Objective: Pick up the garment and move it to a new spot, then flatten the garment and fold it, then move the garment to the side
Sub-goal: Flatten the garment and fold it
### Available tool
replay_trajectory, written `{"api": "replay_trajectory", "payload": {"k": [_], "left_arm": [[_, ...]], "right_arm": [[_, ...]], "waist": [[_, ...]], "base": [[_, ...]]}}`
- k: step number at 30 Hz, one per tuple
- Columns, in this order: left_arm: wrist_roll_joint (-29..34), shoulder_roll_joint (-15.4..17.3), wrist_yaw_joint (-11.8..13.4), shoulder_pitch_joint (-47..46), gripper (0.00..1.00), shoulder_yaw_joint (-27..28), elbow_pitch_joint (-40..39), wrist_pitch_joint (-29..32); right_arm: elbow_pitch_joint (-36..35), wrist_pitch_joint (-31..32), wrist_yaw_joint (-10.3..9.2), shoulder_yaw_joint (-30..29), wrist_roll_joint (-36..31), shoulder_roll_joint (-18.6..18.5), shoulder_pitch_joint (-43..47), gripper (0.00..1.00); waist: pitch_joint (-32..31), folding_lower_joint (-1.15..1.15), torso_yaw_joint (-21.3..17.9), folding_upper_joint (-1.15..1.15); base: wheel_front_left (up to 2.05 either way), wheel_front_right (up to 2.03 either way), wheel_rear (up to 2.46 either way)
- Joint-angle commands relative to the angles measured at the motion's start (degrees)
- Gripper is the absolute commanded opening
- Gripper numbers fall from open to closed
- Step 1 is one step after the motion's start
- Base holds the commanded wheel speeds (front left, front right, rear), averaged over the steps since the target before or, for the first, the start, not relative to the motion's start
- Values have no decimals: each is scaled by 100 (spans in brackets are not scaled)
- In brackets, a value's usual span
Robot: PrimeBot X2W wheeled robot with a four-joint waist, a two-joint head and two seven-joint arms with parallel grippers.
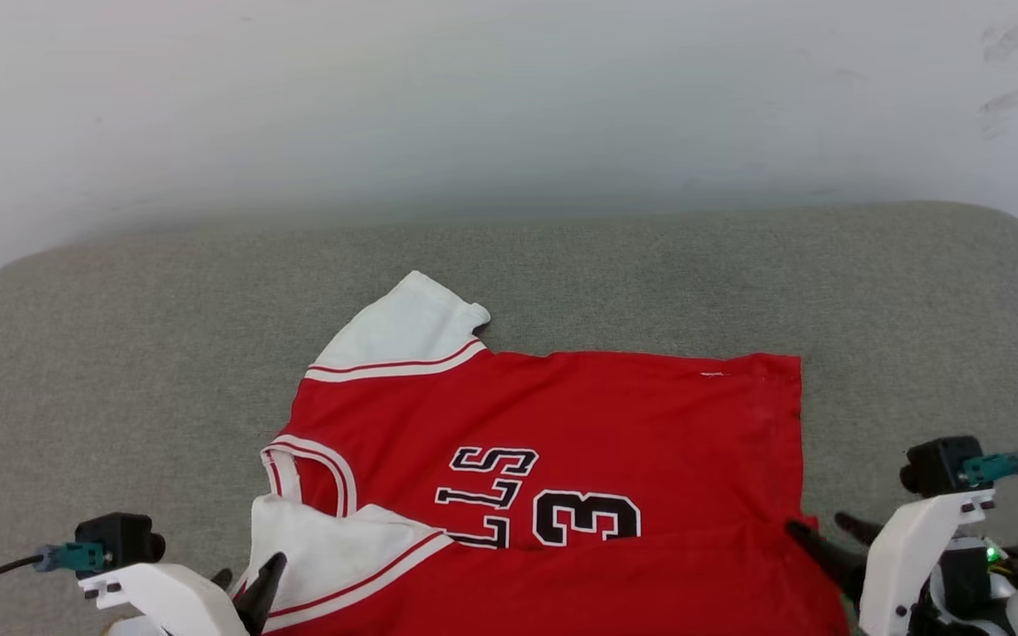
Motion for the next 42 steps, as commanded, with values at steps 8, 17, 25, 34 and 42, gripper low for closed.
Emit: {"api": "replay_trajectory", "payload": {"k": [8,17,25,34,42], "left_arm": [[476,32,196,-529,100,313,44,-769],[984,81,265,-1411,100,485,87,-1453],[1110,240,-123,-2900,100,439,670,-1289],[1033,663,-730,-4512,100,-39,1542,259],[831,1290,-818,-5125,100,-435,2050,2410]], "right_arm": [[-487,-1922,-2,-488,-1001,235,69,100],[-1379,-3103,-2,-883,-1925,675,-147,100],[-1923,-3273,-2,-923,-2115,894,-488,100],[-1949,-3481,-2,-927,-2096,1114,-823,100],[-1718,-3641,-2,-806,-1978,1287,-920,100]], "waist": [[-38,1,-279,0],[323,1,-844,0],[1313,1,-1305,0],[2178,1,-1769,0],[2540,1,-2144,0]], "base": [[0,0,0],[0,0,0],[0,0,0],[0,0,0],[0,0,0]]}}
